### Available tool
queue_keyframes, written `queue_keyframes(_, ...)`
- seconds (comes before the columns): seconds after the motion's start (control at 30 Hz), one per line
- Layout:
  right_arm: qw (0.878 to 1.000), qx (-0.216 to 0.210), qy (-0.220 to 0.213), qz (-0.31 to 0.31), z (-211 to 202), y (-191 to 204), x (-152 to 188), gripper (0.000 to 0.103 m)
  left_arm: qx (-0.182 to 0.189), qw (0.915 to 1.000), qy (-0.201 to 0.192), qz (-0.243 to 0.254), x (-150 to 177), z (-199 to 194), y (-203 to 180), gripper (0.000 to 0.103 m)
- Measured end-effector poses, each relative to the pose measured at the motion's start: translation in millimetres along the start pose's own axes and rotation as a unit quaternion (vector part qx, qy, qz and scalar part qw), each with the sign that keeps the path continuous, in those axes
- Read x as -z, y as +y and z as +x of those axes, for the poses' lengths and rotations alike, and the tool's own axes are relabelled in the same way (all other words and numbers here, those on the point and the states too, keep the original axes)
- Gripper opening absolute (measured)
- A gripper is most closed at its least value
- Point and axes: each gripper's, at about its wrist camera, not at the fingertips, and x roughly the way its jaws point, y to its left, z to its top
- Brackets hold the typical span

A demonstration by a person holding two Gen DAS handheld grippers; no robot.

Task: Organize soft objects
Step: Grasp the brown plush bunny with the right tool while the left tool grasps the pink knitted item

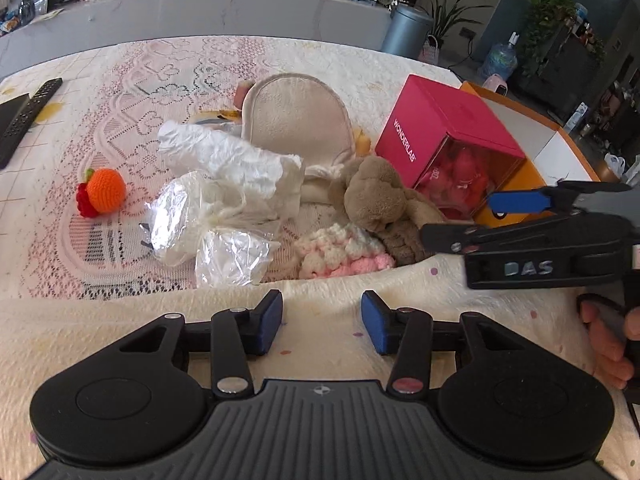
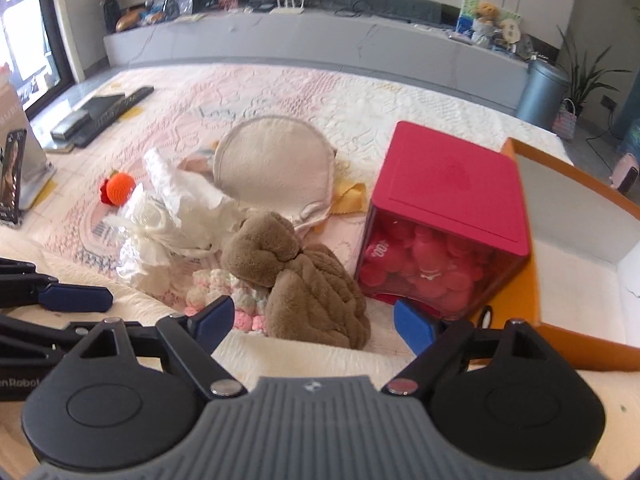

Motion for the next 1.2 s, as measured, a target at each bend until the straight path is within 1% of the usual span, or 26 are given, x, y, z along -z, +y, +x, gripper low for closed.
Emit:
queue_keyframes(0.1,1.0,0.0,0.019,-0.004,19,-1,-3,0.086,0.012,0.9999,-0.002,-0.001,-6,3,1,0.055)
queue_keyframes(0.23,0.999,0.001,0.038,-0.001,41,-4,-5,0.086,0.018,0.9998,0.008,0.002,-16,17,2,0.055)
queue_keyframes(0.37,0.999,-0.004,0.053,0.001,57,-6,1,0.084,0.022,0.9997,0.008,0.001,-20,27,3,0.055)
queue_keyframes(0.47,0.998,-0.024,0.055,0.01,64,-9,4,0.074,0.021,0.9996,0.017,0.003,-24,35,2,0.055)
queue_keyframes(0.5,0.998,-0.028,0.054,0.014,64,-10,5,0.066,0.021,0.9996,0.019,0.003,-25,37,2,0.055)
queue_keyframes(0.53,0.998,-0.031,0.052,0.017,63,-11,5,0.062,0.022,0.9995,0.02,0.001,-26,38,2,0.055)
queue_keyframes(0.6,0.998,-0.036,0.047,0.023,59,-13,7,0.05,0.033,0.9992,0.023,-0.008,-27,41,4,0.055)
queue_keyframes(0.63,0.998,-0.034,0.044,0.025,57,-14,8,0.047,0.04,0.9987,0.026,-0.018,-29,42,6,0.056)
queue_keyframes(0.7,0.998,-0.034,0.038,0.034,51,-16,11,0.044,0.046,0.9978,0.034,-0.034,-31,46,9,0.058)
queue_keyframes(0.8,0.996,-0.04,0.03,0.07,40,-27,16,0.043,0.035,0.9974,0.052,-0.035,-32,55,7,0.06)
queue_keyframes(0.93,0.993,-0.048,0.028,0.103,34,-36,22,0.043,0.028,0.9969,0.068,-0.028,-31,66,1,0.067)
queue_keyframes(1.1,0.993,-0.046,0.035,0.104,41,-34,22,0.044,0.027,0.9972,0.062,-0.033,-21,77,0,0.072)
queue_keyframes(1.2,0.993,-0.039,0.039,0.101,43,-33,23,0.045,0.03,0.9971,0.055,-0.043,-16,85,2,0.072)
